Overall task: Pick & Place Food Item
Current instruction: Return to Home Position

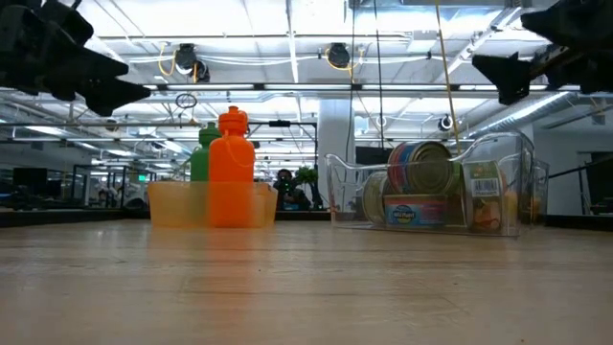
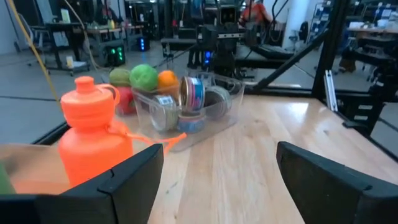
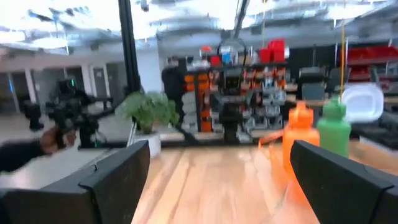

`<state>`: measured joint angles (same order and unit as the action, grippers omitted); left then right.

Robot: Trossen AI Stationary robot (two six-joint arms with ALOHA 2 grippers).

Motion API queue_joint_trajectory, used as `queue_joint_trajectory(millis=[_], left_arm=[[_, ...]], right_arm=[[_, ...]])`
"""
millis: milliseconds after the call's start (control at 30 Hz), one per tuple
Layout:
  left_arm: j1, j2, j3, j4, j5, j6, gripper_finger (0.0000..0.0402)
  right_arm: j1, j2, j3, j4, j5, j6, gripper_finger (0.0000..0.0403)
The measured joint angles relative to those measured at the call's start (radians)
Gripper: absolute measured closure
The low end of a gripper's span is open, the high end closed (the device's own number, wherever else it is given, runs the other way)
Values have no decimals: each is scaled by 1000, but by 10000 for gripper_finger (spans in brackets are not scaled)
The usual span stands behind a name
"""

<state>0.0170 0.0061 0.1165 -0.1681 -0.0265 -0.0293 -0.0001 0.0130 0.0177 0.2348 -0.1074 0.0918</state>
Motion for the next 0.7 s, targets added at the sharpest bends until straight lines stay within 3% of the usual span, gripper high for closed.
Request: queue_joint_trajectory(millis=[367,700], left_arm=[[0,0,0,-40,0,1,92],[0,0,0,-39,0,-1,96]], right_arm=[[9,2,-2,-169,2,-26,35],[9,3,-3,-183,4,-26,35]])
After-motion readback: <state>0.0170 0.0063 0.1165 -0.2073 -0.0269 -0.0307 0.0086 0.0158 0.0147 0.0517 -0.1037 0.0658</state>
